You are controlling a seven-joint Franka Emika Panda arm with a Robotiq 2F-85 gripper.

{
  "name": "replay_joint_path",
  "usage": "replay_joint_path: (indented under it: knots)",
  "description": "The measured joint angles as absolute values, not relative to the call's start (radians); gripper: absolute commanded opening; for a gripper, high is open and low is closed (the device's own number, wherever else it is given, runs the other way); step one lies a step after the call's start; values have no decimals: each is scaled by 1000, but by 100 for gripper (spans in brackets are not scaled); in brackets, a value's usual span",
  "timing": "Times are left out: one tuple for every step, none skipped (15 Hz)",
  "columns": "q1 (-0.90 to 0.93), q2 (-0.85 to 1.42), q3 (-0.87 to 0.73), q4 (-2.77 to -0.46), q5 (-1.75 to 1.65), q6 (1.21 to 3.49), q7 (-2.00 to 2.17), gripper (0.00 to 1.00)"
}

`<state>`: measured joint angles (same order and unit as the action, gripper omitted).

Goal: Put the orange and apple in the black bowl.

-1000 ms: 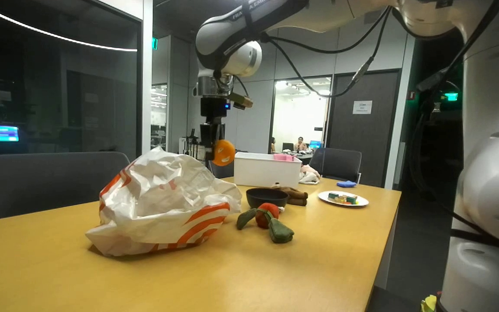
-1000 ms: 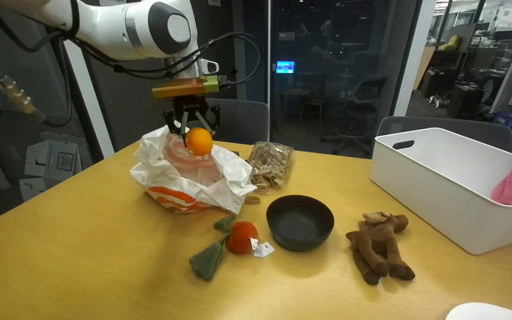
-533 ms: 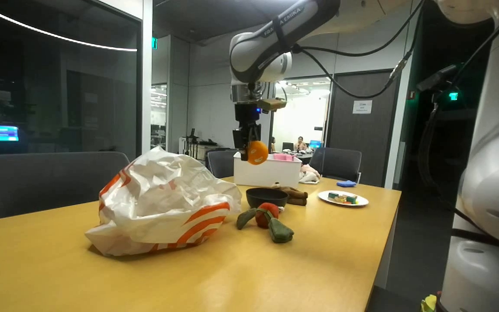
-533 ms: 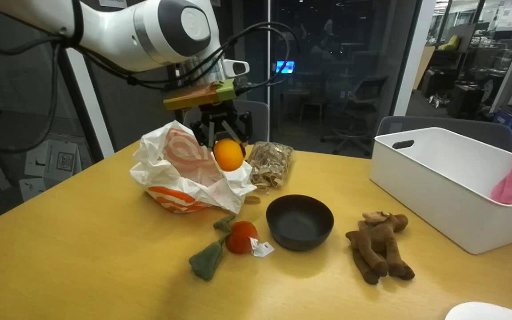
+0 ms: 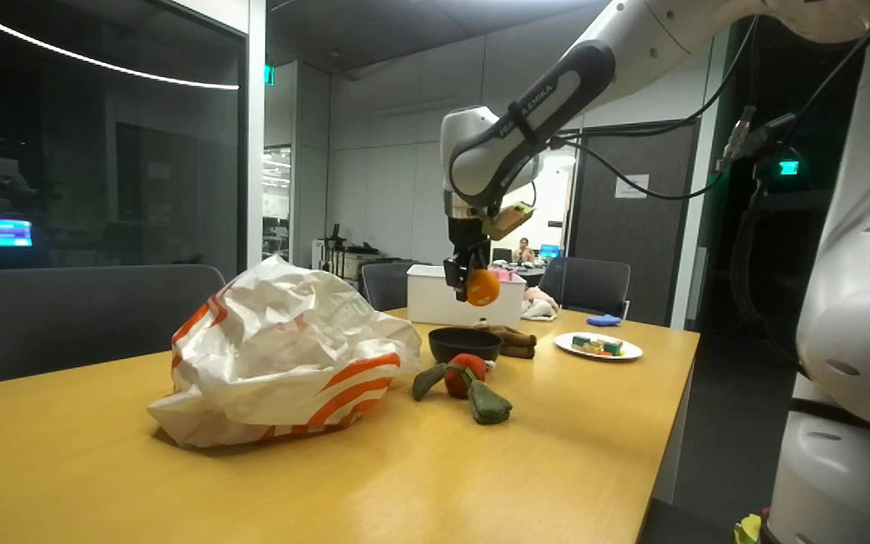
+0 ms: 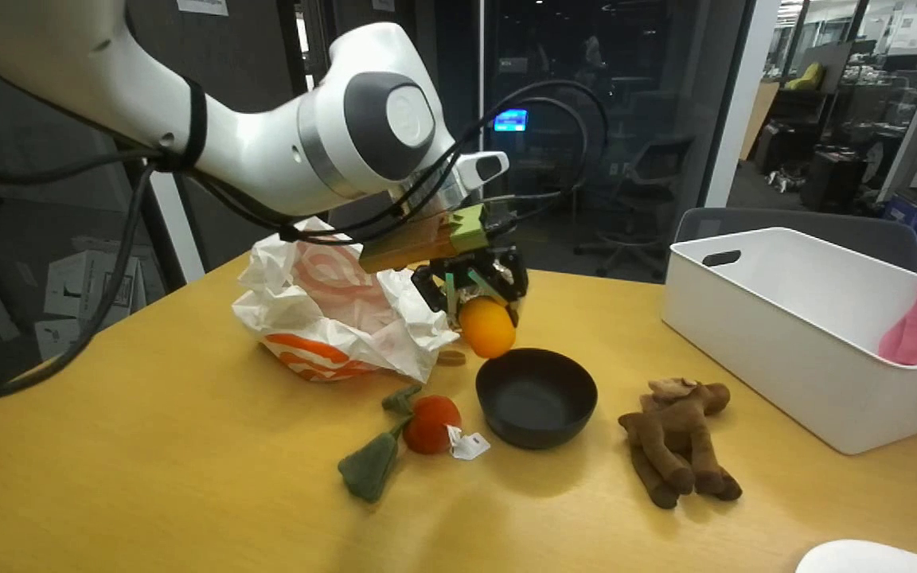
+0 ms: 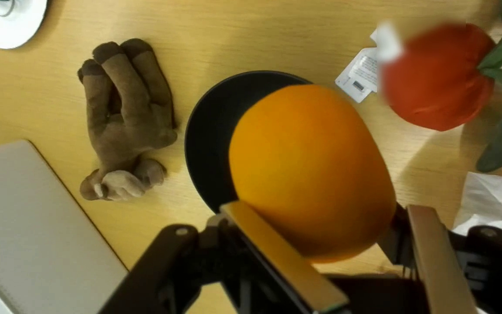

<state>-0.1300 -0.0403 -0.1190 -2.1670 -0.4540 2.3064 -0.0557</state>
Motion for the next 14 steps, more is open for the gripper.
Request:
replay_joint_path:
  knots:
    - [-137,-32,-127,-2177,-454,2350,-53,40]
    - [-143,-22,-134,-2187,-454,2400,-52,40]
    - [-149,-11,-140,-2194,-454,2445,-49,40]
    - [-154,3,-147,-2199,-454,2485,-46,40]
    - [-160,17,-154,-2202,-456,2521,-43,40]
    - [-165,34,-162,-2203,-456,2551,-38,40]
    - [-169,51,-169,-2204,-456,2577,-34,40]
    - [-174,69,-176,-2204,-453,2597,-29,50]
    - [-176,87,-182,-2204,-451,2617,-21,90]
    - [-178,102,-187,-2204,-449,2634,-15,90]
    - [-178,115,-191,-2203,-447,2649,-10,97]
    - [-178,125,-192,-2203,-442,2662,-6,100]
    - [-178,132,-192,-2203,-433,2673,-4,100]
    - [-177,135,-191,-2203,-416,2682,-4,100]
